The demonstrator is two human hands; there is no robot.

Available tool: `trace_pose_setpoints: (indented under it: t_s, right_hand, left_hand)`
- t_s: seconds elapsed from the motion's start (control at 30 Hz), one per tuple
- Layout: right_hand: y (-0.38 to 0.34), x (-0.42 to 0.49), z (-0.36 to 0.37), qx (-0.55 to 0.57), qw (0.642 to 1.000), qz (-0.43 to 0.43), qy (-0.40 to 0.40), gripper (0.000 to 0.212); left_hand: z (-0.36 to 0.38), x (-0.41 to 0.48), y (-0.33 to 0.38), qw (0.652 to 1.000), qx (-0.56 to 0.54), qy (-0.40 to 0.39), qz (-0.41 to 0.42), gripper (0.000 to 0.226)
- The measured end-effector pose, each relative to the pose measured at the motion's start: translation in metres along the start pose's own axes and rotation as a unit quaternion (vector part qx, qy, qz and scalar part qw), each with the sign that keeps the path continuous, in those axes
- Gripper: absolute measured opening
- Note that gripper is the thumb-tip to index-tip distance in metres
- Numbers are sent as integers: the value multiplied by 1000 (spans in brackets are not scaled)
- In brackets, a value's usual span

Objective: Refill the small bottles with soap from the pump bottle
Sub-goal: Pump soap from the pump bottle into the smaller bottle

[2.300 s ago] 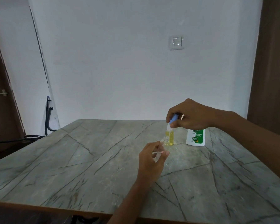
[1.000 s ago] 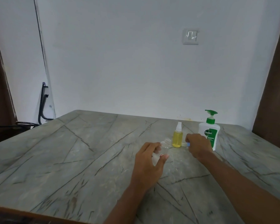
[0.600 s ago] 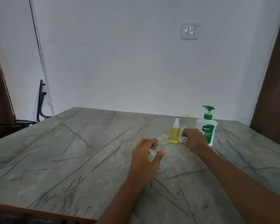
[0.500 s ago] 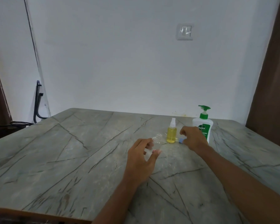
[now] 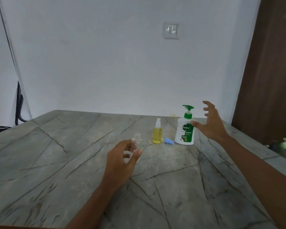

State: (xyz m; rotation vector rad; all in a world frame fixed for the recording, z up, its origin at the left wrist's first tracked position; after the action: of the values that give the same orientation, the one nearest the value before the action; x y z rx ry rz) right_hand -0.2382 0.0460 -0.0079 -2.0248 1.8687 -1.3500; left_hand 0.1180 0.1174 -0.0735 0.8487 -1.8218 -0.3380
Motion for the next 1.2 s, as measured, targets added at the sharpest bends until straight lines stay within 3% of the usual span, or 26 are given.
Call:
trace_pose_setpoints:
  t_s: [0.1, 0.2, 0.33, 0.8, 0.93, 1.1, 1.2]
  right_hand:
    - [0, 16, 6, 45, 997, 27, -53, 81]
    - [-8, 30, 16, 70, 997, 28, -9, 55]
    - [-17, 36, 28, 108, 994, 31, 3, 38]
    - [-20, 36, 44, 217, 975, 45, 21, 25]
    - [-19, 33, 43, 197, 980, 25, -17, 30]
    - [-9, 22, 41, 142, 986, -23, -90, 80]
    - [-6, 21, 37, 121, 988, -21, -92, 85]
  left_hand:
    - [0, 0, 0, 1000, 0, 4, -8, 34]
    - [1, 0, -2, 1000, 3, 3, -9, 28]
    - [3, 3, -2, 1000, 13, -4, -6, 25]
    - [5, 3, -5, 999, 21, -21, -14, 39]
    - [5, 3, -6, 1000, 21, -21, -9, 37]
    - [5, 3, -6, 1000, 19, -19, -4, 39]
    - [5, 2, -6, 1000, 14, -17, -2, 41]
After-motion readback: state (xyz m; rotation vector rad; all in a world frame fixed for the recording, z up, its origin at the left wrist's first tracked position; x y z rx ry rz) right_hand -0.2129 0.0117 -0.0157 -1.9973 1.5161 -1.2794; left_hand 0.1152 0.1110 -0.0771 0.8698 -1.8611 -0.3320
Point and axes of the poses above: each hand's wrist, its own x-axis towards the middle knuckle, its own z-axis out of the palm, y = z × x, the point moved 1 cm from there along x, towards the middle knuckle, and after that the axes turned 10 degrees about -y, right-handed, at the moved point
